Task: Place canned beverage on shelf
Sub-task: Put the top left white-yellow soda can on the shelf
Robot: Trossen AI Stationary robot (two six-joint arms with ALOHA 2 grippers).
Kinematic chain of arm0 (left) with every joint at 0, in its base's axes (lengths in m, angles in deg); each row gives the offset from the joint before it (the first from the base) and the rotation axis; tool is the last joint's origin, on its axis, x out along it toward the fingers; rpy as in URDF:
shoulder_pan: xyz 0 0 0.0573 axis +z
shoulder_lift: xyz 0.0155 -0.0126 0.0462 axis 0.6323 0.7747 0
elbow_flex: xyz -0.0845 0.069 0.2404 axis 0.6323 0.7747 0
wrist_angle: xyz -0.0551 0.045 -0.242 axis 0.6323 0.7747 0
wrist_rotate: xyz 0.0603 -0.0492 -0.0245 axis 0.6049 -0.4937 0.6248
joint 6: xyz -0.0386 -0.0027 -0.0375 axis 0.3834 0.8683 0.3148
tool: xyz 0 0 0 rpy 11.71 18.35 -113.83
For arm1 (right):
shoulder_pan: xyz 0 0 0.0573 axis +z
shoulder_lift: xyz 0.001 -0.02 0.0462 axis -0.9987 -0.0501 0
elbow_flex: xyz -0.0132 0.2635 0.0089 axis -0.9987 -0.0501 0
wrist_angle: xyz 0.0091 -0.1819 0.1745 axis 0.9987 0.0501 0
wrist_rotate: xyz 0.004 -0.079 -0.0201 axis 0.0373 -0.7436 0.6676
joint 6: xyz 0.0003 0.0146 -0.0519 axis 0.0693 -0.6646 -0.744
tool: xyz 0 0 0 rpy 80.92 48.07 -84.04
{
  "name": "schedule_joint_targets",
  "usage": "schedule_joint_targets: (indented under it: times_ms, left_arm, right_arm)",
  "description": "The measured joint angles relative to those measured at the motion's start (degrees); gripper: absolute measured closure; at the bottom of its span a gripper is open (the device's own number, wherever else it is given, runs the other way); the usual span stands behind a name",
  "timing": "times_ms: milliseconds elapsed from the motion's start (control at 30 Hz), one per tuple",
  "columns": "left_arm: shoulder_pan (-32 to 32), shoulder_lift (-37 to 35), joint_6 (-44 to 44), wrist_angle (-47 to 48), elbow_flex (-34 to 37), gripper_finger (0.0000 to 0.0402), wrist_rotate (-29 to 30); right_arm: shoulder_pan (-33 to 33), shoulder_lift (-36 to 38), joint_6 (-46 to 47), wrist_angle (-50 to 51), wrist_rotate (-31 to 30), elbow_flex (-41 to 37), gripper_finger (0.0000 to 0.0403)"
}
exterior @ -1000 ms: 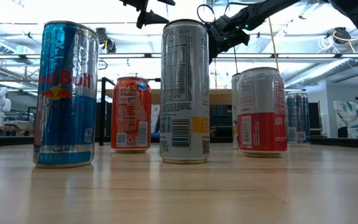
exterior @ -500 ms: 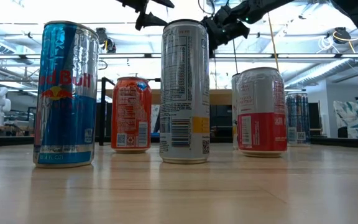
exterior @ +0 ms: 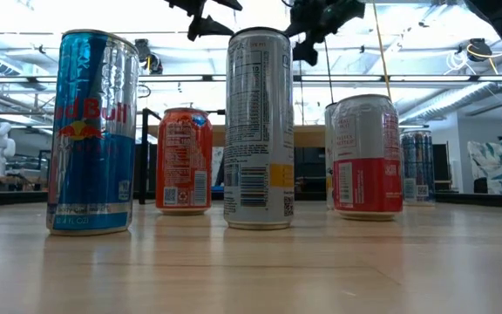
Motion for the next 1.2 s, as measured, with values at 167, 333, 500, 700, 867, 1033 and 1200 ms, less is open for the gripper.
schedule_joint_targets:
  times_ms: [167, 333, 500, 700, 867, 1033, 1200]
  left_arm:
    - [0.02, 0.02, -0.04, 0.53, 0.0, 0.0061, 0.24]
    - [0.02, 0.02, -0.01, 1.71, 0.0, 0.0061, 0.26]
    - [0.02, 0.07, -0.04, 4.42, 0.0, 0.0061, 0.31]
    - [0.02, 0.07, 0.01, 7.47, 0.0, 0.0061, 0.42]
    - [0.01, 0.09, -0.04, 8.68, 0.0, 0.0061, 0.42]
    - [0.02, 0.09, -0.09, 9.09, 0.0, 0.0061, 0.42]
    - [0.02, 0.09, -0.23, 9.37, 0.0, 0.0061, 0.42]
  right_arm:
    - [3.19, -0.02, -2.97, 6.23, -0.02, -1.6, 0.0176]
    - [6.11, -0.19, -0.83, 1.2, -0.43, -7.58, 0.0251]
    - [8.34, -0.28, 3.33, -7.78, -8.46, -15.67, 0.0338]
    - [8.48, -0.28, 5.16, -15.71, -11.38, -20.72, 0.0393]
    - [7.83, -0.28, 5.99, -17.98, -15.33, -21.53, 0.0392]
    - [6.74, -0.24, 5.94, -18.06, -15.47, -21.51, 0.0401]
    - [5.85, -0.24, 5.83, -18.45, -16.89, -21.51, 0.0401]
